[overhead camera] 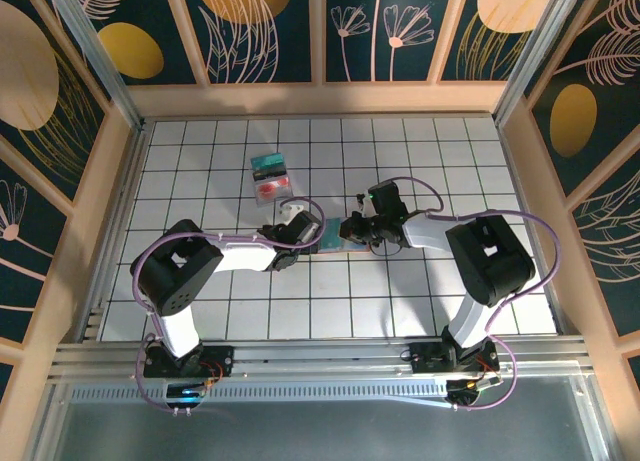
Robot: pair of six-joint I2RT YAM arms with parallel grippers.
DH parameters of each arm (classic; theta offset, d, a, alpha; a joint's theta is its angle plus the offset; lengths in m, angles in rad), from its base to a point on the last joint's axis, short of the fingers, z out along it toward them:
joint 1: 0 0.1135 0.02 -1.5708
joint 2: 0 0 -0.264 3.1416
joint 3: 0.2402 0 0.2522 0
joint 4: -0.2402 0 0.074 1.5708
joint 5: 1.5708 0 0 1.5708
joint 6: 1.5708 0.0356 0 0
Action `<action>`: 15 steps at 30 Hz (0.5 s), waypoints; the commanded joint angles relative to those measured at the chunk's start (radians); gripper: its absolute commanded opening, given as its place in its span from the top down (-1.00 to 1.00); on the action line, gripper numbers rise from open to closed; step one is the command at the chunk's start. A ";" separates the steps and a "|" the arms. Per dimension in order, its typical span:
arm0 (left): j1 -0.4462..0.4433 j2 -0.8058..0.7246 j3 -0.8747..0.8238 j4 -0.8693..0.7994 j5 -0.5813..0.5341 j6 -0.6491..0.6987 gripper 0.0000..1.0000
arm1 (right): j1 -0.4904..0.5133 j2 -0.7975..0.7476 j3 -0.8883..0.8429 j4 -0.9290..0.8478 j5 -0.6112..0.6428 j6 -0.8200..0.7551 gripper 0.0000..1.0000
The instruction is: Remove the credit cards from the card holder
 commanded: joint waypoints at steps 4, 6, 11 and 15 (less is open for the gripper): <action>-0.013 0.005 -0.025 -0.091 0.031 0.006 -0.97 | -0.016 -0.047 -0.009 -0.076 0.062 -0.030 0.97; -0.029 -0.005 -0.020 -0.101 0.020 0.007 -0.98 | -0.017 -0.054 -0.008 -0.091 0.073 -0.036 0.97; -0.049 -0.031 0.002 -0.108 0.021 0.006 -0.97 | -0.022 -0.052 -0.002 -0.102 0.069 -0.042 0.97; -0.049 -0.055 0.033 -0.103 0.018 0.000 -0.98 | -0.022 -0.046 0.004 -0.098 0.049 -0.042 0.97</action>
